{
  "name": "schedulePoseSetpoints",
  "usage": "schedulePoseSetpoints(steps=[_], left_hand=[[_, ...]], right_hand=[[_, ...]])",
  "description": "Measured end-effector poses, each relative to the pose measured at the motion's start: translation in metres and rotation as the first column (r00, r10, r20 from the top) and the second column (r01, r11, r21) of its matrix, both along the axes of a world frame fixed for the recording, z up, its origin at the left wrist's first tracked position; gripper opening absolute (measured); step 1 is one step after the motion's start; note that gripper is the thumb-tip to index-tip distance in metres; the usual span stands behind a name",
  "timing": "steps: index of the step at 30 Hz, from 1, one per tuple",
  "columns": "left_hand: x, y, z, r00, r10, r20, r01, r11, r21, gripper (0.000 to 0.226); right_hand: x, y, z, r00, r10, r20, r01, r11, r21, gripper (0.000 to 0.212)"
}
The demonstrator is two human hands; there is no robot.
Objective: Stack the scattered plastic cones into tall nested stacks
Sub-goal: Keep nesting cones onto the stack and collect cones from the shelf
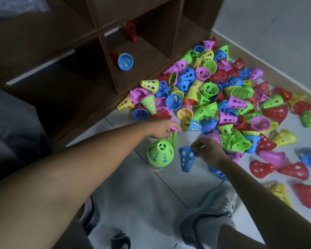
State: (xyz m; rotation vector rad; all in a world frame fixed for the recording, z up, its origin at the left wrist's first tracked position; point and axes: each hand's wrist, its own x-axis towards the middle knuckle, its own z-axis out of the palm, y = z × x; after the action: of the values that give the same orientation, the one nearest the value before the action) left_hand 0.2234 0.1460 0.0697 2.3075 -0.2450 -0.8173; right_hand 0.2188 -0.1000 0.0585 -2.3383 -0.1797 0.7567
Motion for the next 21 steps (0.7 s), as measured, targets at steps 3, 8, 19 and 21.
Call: schedulePoseSetpoints(steps=[3,8,19,21], left_hand=[[0.002,-0.004,0.000,0.999,-0.029,-0.033,0.031,0.999,0.032,0.054],[-0.002,-0.006,-0.002,0.999,-0.012,-0.051,0.017,0.996,0.090,0.047],[-0.023,0.008,-0.011,0.994,-0.031,0.105,-0.008,0.936,0.353,0.014],[-0.028,0.015,-0.016,0.993,0.007,0.118,-0.047,0.938,0.342,0.014]], right_hand=[[0.000,-0.005,0.023,0.972,-0.168,-0.164,0.207,0.943,0.262,0.020],[0.000,-0.007,0.062,0.909,-0.202,-0.365,0.365,0.810,0.459,0.010],[0.001,0.013,0.118,0.804,0.091,-0.588,0.423,0.609,0.671,0.036],[-0.003,0.019,0.126,0.803,0.152,-0.576,0.389,0.599,0.700,0.032]])
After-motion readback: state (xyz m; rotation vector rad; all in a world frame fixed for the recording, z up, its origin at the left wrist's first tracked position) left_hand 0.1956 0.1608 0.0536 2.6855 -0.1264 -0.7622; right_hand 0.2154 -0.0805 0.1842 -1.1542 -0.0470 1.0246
